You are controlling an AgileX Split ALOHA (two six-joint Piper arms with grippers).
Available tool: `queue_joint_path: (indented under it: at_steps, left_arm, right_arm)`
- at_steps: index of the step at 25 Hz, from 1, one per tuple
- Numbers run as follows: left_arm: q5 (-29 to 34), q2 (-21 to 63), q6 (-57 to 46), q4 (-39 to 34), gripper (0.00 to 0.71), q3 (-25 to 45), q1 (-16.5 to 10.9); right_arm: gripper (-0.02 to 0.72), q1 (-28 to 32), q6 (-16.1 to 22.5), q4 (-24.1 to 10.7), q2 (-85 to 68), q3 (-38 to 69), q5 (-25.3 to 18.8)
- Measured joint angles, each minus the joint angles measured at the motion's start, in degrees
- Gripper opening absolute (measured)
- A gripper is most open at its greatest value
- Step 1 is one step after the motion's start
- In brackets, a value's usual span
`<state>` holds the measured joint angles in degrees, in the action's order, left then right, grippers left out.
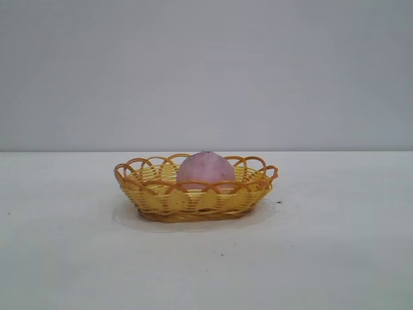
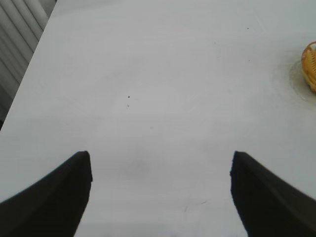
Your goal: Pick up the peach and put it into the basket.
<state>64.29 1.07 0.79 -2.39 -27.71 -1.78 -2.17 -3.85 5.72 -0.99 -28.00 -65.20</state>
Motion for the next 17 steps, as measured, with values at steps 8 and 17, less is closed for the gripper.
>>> queue_joint_path:
  at_steps: [8, 17]
  left_arm:
    - [0.0, 0.0, 0.0, 0.0, 0.515, 0.0, 0.0]
    - [0.0, 0.0, 0.0, 0.0, 0.515, 0.0, 0.6]
  right_arm:
    - [0.267, 0.0, 0.0, 0.0, 0.0, 0.0, 0.0]
    - [0.267, 0.0, 0.0, 0.0, 0.0, 0.0, 0.0]
